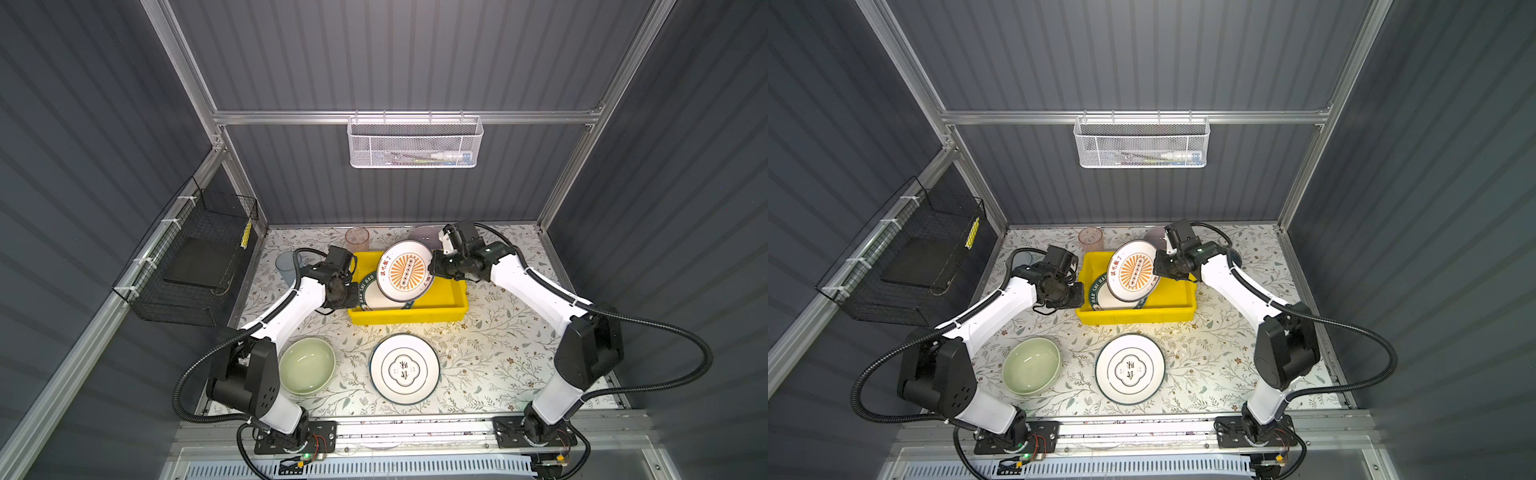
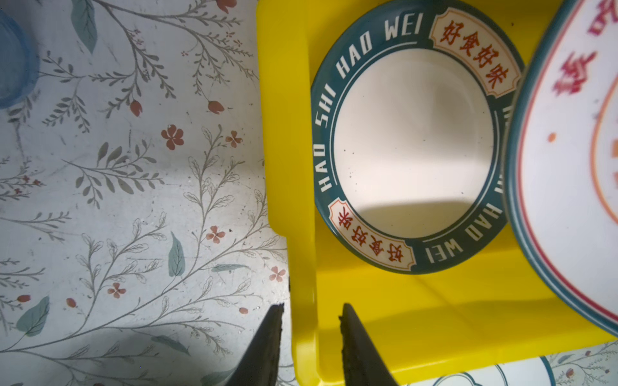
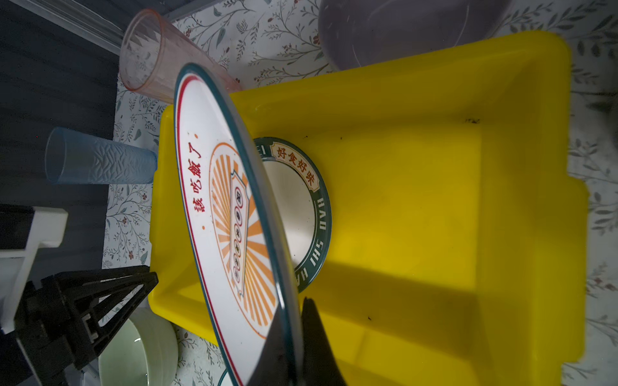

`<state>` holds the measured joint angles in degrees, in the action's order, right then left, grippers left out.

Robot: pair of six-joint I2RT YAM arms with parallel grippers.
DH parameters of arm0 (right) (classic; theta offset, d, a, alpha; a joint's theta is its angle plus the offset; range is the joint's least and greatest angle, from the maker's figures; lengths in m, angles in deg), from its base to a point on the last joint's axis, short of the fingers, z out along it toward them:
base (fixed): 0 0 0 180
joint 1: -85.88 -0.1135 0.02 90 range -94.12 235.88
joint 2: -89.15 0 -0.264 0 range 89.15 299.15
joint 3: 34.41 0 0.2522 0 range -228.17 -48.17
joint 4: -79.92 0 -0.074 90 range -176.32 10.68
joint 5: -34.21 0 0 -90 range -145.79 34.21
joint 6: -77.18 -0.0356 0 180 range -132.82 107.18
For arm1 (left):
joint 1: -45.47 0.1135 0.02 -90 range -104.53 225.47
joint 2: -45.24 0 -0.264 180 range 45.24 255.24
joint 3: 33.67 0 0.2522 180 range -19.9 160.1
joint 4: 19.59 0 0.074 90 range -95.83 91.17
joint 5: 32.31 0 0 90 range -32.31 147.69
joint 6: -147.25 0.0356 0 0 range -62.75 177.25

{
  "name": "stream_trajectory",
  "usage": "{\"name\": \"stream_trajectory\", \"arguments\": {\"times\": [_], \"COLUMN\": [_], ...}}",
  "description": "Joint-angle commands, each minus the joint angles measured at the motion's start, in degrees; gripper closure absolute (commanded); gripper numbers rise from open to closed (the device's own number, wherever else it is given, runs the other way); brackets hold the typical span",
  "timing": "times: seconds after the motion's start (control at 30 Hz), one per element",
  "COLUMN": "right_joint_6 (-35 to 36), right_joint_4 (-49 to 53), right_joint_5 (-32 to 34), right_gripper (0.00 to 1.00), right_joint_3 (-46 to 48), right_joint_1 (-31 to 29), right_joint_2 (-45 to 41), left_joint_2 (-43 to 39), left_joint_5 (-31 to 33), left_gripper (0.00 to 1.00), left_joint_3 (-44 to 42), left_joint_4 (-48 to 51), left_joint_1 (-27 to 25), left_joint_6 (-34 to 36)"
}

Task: Place the mixed dishes into the plastic bin
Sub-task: 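Lower the sunburst plate flat into the bin and open the right gripper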

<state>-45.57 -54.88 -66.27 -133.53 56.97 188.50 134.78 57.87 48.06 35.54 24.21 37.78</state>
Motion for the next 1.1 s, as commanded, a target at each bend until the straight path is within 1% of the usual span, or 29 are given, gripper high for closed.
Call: {"name": "stream_trajectory", "arguments": {"times": [0.0,0.23,0.47,0.5,0.53,0.8,1.07], "right_joint_6": [-0.75,-3.32,-5.47,-5.71,-5.97,-7.28,-7.33], "right_joint_4": [-4.2,-5.27,-8.36,-8.69,-8.85,-11.16,-11.49], "right_joint_5": [-4.06,-6.68,-8.16,-10.43,-10.82,-12.51,-12.64], "right_gripper": [0.96,0.95,0.93,0.93,0.93,0.91,0.87], "right_joint_3": [-2.45,-2.75,-1.39,-1.26,-1.21,-1.3,-1.35], "right_joint_1": [-0.11,-0.32,-0.97,-1.04,-1.11,-1.97,-2.18], "right_joint_2": [1.59,6.73,9.59,9.88,10.33,13.55,15.51], "left_joint_2": [0.71,1.43,2.13,2.22,2.26,1.61,0.9], "left_joint_5": [-0.81,-1.24,-2.33,-2.43,-2.55,-3.26,-3.43], "left_gripper": [0.68,0.71,0.75,0.75,0.76,0.77,0.77], "left_joint_3": [-0.67,-1.52,-1.45,-1.51,-1.49,-1.78,-2.22], "left_joint_4": [0.12,-0.48,-0.89,-0.93,-1.02,-1.29,-1.47], "left_joint_1": [0.51,0.51,0.51,0.51,0.51,0.51,0.52], "left_joint_6": [1.46,1.57,1.61,1.58,1.62,1.44,1.01]}}
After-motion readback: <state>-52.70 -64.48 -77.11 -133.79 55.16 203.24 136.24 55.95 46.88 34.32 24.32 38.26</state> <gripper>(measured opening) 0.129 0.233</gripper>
